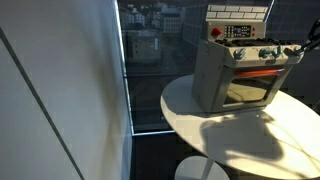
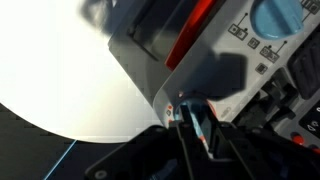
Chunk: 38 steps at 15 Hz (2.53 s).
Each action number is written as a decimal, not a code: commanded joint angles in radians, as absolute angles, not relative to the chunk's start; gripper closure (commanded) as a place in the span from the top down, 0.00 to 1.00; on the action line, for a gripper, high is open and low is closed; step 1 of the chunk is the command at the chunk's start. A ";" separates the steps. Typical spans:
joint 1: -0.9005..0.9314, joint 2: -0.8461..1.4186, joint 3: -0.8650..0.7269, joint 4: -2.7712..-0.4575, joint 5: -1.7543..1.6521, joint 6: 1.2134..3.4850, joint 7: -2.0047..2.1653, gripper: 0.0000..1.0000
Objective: Turn the knob on the far right to the right
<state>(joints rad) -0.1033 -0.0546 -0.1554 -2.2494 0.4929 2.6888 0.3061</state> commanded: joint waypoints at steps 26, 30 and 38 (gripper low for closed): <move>-0.184 -0.339 -0.185 -2.239 0.098 2.004 0.042 1.00; -0.192 -0.370 -0.178 -2.243 0.008 1.973 0.050 1.00; -0.185 -0.369 -0.182 -2.248 -0.012 1.993 0.064 1.00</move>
